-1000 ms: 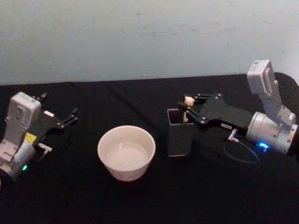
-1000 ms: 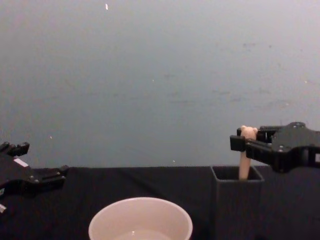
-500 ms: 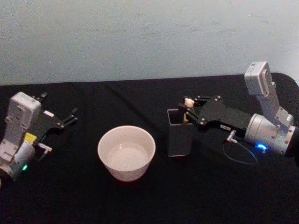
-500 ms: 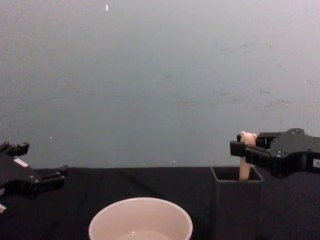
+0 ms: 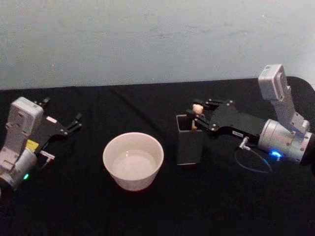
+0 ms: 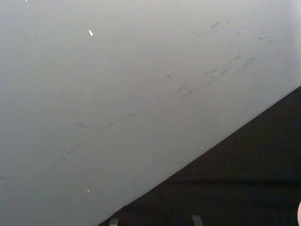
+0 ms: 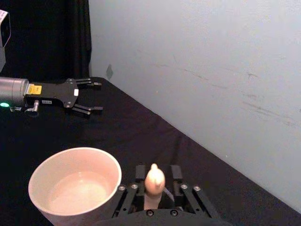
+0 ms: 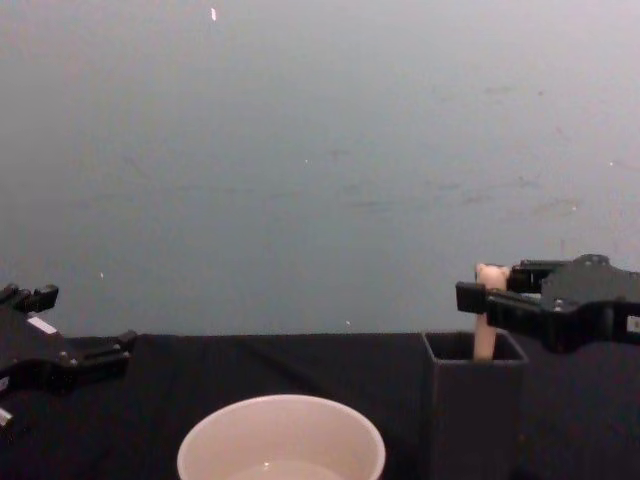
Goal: Pick up the stirring spoon with one hand, stir inside the cup, then place it back in its original position.
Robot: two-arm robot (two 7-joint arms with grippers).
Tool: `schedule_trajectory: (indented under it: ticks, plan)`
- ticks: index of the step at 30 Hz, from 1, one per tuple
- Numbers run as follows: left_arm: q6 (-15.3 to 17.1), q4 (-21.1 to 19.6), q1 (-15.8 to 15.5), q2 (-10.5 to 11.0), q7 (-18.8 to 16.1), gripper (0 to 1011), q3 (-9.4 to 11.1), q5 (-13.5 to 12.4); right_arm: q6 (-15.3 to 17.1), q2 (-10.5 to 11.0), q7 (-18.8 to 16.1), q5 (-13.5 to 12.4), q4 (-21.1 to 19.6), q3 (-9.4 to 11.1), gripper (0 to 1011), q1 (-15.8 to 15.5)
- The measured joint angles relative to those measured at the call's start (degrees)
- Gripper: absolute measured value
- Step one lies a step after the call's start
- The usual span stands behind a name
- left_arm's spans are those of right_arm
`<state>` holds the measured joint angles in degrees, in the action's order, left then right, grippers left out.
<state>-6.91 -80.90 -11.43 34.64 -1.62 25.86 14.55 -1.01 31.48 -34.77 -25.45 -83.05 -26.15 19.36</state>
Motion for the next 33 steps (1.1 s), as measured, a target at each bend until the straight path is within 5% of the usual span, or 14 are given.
schedule_trajectory:
  ticks: [13, 23, 33]
  plan:
    - [0.0, 0.0, 0.0, 0.0, 0.0, 1001, 0.0, 0.0, -0.1, 0.0, 0.0, -0.1, -0.1, 0.0, 760, 0.0]
    - [0.0, 0.0, 0.0, 0.0, 0.0, 1001, 0.0, 0.0, -0.1, 0.0, -0.1, -0.1, -0.1, 0.0, 1003, 0.0]
    - [0.0, 0.0, 0.0, 0.0, 0.0, 1001, 0.0, 0.0, -4.1, -1.4, 0.4, -0.8, -0.8, 2.3, 1002, 1.7]
